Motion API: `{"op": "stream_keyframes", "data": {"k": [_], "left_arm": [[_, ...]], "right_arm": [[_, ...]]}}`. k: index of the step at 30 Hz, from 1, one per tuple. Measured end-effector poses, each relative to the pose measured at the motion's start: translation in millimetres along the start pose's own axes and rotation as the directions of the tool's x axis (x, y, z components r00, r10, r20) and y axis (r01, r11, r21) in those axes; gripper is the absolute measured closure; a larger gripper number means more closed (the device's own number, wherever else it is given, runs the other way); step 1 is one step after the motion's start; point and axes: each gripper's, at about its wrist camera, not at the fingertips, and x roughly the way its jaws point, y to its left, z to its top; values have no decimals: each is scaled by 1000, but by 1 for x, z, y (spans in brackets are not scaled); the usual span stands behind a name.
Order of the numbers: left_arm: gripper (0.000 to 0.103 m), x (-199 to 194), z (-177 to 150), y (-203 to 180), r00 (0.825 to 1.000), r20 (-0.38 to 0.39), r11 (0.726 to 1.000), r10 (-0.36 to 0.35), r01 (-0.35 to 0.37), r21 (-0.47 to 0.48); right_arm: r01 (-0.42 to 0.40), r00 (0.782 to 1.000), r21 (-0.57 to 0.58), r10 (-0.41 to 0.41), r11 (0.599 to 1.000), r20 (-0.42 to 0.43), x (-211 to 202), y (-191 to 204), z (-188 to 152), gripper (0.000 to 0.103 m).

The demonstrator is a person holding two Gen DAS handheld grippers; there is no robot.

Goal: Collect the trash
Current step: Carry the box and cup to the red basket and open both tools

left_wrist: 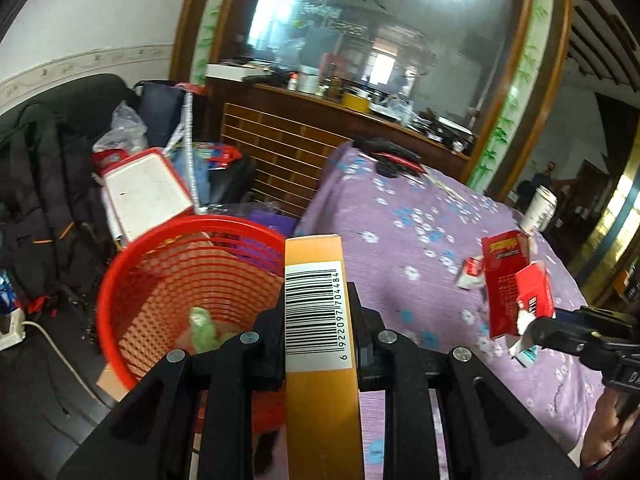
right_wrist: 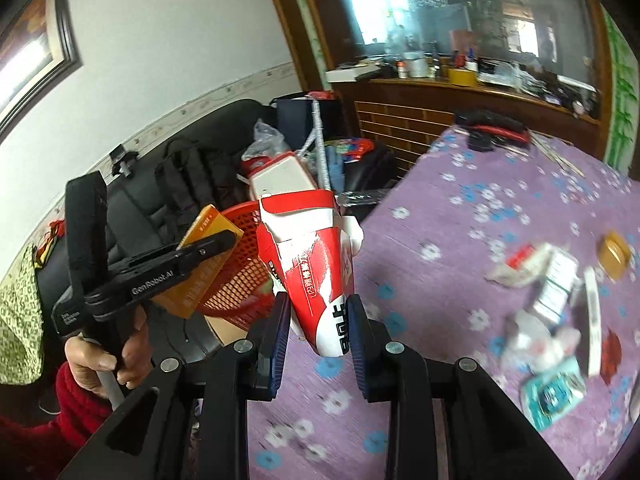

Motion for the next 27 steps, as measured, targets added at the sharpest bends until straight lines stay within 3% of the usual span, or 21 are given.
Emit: {"op": "stream_keyframes", "data": {"k": [6,16,19,20,22,23,27], "left_arm": [[81,-9,12,32,999,20,999,37,-36,-32],[81,1,26,51,998,19,997,59,-58,-55],[81,5,28,57,997,18,995,72,-71,-69],[78,7,28,59,997,12,995,74,-73,-73],[60,10,27,62,996,9,993,83,-82,-82],[46,10,26,63,995,15,991,97,-95,-89],[43,6,24,62,996,24,992,91,-89,-86]], "right_arm": [[-37,999,-29,36,999,-9,21,21,26,73],[-93,995,-24,92,995,-34,69,42,57,72],[-115,992,-13,114,993,-49,89,46,62,66],[-117,992,-10,116,993,-47,94,46,64,61],[-119,992,-4,119,993,-50,105,47,65,61],[-123,991,5,123,992,-51,107,44,64,61],[-99,995,-2,99,995,-20,90,35,56,61]]}}
